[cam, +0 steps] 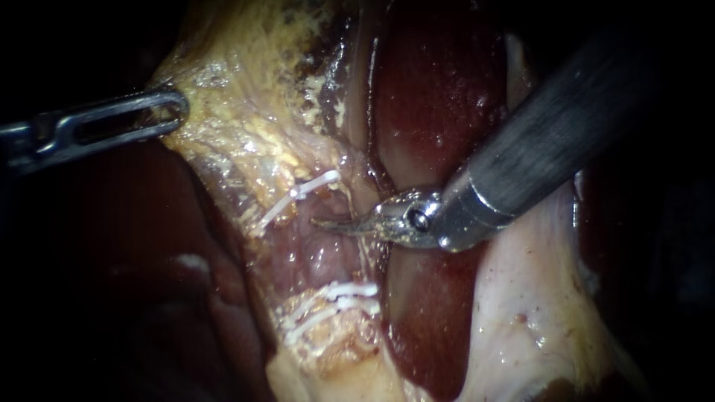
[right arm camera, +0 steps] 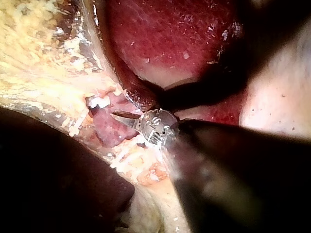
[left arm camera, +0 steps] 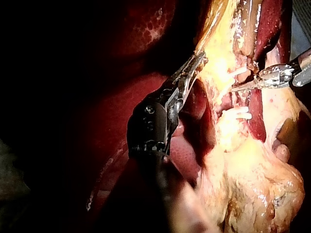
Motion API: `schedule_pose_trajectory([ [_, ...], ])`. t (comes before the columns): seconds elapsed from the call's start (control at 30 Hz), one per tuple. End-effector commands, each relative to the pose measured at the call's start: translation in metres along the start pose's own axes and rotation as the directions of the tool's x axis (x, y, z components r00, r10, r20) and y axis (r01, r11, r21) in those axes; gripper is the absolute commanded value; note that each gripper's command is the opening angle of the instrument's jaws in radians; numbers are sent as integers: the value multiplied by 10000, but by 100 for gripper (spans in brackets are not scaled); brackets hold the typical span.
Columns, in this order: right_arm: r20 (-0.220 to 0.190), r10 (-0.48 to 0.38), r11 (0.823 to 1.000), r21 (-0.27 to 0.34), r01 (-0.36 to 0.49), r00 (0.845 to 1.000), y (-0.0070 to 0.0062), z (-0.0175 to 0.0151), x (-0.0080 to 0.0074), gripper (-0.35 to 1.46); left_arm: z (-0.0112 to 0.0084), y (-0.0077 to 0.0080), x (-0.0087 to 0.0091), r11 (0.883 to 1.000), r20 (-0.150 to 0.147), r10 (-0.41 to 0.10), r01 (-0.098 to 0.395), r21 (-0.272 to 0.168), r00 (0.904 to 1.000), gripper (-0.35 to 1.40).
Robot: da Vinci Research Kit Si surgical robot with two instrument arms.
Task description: Go back from the cut right tube
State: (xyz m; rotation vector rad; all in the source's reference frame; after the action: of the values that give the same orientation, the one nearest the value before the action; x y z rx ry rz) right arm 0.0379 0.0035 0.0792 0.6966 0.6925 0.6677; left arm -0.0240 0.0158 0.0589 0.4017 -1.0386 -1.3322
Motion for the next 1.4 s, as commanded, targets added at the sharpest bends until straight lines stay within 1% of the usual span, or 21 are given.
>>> schedule_pose_trajectory([
  [0.03,1,-8,10000,2,8,10000,0,0,0,-35,0,0,0,10000,3,-4,4,-15,10000,-35],
  [0.2,45,-21,10000,34,20,10000,-2,0,0,-35,0,0,0,10000,5,-6,6,-19,10000,-35],
  [0.23,18,-24,10000,47,24,10000,-3,0,0,-18,0,0,0,10000,5,-6,6,-19,10000,-35],
  [0.27,18,-25,10000,48,25,10000,-4,1,1,-6,0,0,0,10000,5,-6,6,-19,10000,-35],
  [0.3,-38,-28,10000,68,28,10000,-5,2,1,15,0,0,0,10000,5,-6,6,-19,10000,-35],
  [0.37,-96,-28,10000,84,29,10000,-7,3,3,36,0,0,0,10000,5,-6,6,-20,10000,-35],
  [0.4,-98,-26,10000,80,27,9999,-8,5,3,49,0,0,0,10000,5,-7,7,-21,10000,-35],
  [0.57,-157,-39,9999,95,41,9999,-10,8,4,76,0,-1,0,10000,6,-9,9,-23,10000,-35],
  [0.7,-156,-164,9998,95,166,9997,-10,9,3,84,0,-1,0,10000,5,-8,8,-22,10000,-35],
  [0.77,-211,-227,9997,116,230,9995,-10,9,3,94,0,-1,0,10000,5,-8,8,-22,10000,-35],
  [0.9,-206,-298,9995,127,300,9993,-12,8,2,98,0,-1,0,10000,5,-8,8,-22,10000,-35],
  [0.97,-196,-495,9987,147,497,9986,-13,5,0,99,-1,-1,0,10000,6,-8,9,-23,10000,-35],
  [1.03,-212,-874,9960,184,878,9959,-15,1,-3,103,-1,-1,-1,10000,4,-8,8,-21,10000,-35],
  [1.1,-277,-1378,9900,278,1385,9901,-16,-7,-7,103,-1,0,-1,10000,2,-10,10,-20,10000,-35],
  [1.13,-362,-1742,9840,311,1753,9840,-17,-10,-9,103,-1,0,-1,10000,1,-10,10,-19,10000,-35],
  [1.17,-449,-2108,9766,340,2124,9765,-17,-13,-11,109,-2,0,-1,10000,14,-11,11,-44,10000,-35],
  [1.23,-633,-2841,9575,335,2865,9567,-18,-21,-17,113,-2,0,-1,10000,15,-12,12,-47,10000,-35],
  [1.3,-758,-3550,9334,275,3578,9318,-20,-31,-22,118,-2,0,-1,10000,16,-13,13,-48,10000,-35],
  [1.33,-789,-3786,9243,200,3811,9222,-21,-35,-25,121,-2,0,-1,10000,16,-13,13,-49,10000,-35],
  [1.4,-928,-4335,8999,67,4359,8964,-23,-46,-28,124,-2,0,-1,10000,16,-13,13,-49,10000,-35],
])
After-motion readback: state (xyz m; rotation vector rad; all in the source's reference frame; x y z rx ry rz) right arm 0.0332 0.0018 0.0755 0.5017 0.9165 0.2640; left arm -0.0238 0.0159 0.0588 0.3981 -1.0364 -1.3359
